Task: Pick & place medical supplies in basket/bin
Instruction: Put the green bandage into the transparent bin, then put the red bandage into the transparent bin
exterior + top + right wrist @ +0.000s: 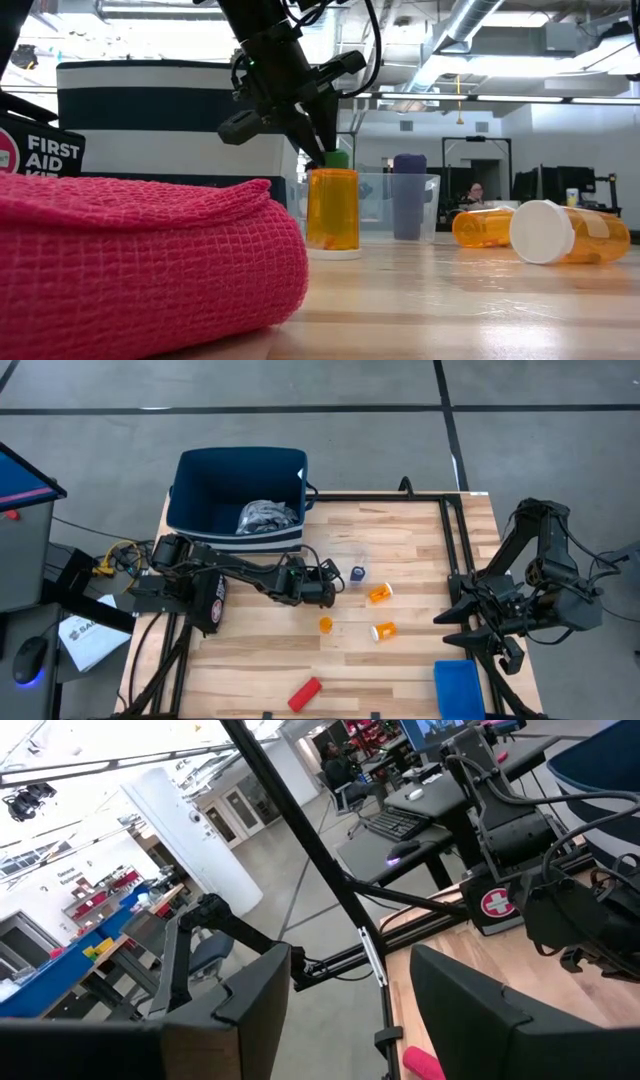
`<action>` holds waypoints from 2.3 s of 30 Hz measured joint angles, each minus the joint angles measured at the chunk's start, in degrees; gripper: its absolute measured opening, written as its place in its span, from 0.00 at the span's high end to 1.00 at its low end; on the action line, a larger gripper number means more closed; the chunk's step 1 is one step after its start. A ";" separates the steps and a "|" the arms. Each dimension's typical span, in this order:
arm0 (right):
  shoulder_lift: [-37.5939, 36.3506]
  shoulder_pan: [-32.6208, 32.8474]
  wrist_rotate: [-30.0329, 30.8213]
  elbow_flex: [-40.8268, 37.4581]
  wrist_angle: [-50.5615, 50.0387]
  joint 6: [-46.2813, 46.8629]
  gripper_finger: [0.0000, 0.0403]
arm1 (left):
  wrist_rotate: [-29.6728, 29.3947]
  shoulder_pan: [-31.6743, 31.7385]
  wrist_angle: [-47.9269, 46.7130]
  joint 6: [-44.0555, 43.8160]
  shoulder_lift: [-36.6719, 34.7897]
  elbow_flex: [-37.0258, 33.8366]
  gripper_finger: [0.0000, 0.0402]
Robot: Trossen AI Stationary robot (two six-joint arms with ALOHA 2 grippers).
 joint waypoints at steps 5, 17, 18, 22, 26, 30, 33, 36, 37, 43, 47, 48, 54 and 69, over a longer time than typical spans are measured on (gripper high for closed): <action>0.00 0.00 0.00 0.00 0.00 0.00 0.49 | 0.00 -0.33 0.03 0.50 0.00 0.00 0.79; 0.02 0.00 0.00 0.00 0.00 0.19 0.49 | -1.17 -0.68 0.07 1.37 0.00 0.00 0.78; 0.02 0.00 0.02 0.00 0.00 0.24 0.49 | -1.19 -0.69 0.09 1.42 -0.02 0.00 0.78; 0.00 0.00 0.00 0.00 0.00 0.26 0.49 | -1.54 -0.66 0.07 1.63 -0.02 0.00 0.78; 0.00 0.00 0.00 0.00 0.00 0.31 0.49 | -1.85 -0.66 0.07 1.77 -0.02 0.00 0.78; 0.01 0.00 0.00 0.00 0.00 0.42 0.49 | -2.56 -0.66 0.04 2.44 -0.02 0.00 0.78; 0.01 -0.01 0.00 0.00 -0.01 0.42 0.49 | -2.86 -0.66 0.04 2.76 -0.02 0.00 0.78; 0.02 -0.01 0.00 0.00 -0.02 0.42 0.49 | -3.45 -0.66 0.03 3.03 -0.02 0.00 0.78; 0.02 0.00 0.02 0.00 -0.02 0.42 0.49 | -3.54 -0.66 0.01 3.09 -0.02 0.00 0.78; 0.02 -0.02 0.02 0.00 -0.02 0.42 0.49 | -3.74 -0.66 0.03 4.01 -0.02 0.00 0.78; 0.02 0.00 0.02 0.00 -0.02 0.42 0.49 | -3.95 -0.66 0.00 4.24 -0.02 0.00 0.78; 0.02 0.00 0.02 0.00 -0.04 0.41 0.49 | -4.03 -0.66 0.00 4.25 -0.02 0.00 0.78; 0.02 -0.02 0.04 0.00 -0.04 0.41 0.49 | -4.24 -0.66 0.00 4.26 -0.02 0.00 0.78; 0.02 -0.02 0.07 0.00 -0.26 0.39 0.49 | -5.19 -2.03 -0.02 5.30 -2.41 0.02 0.78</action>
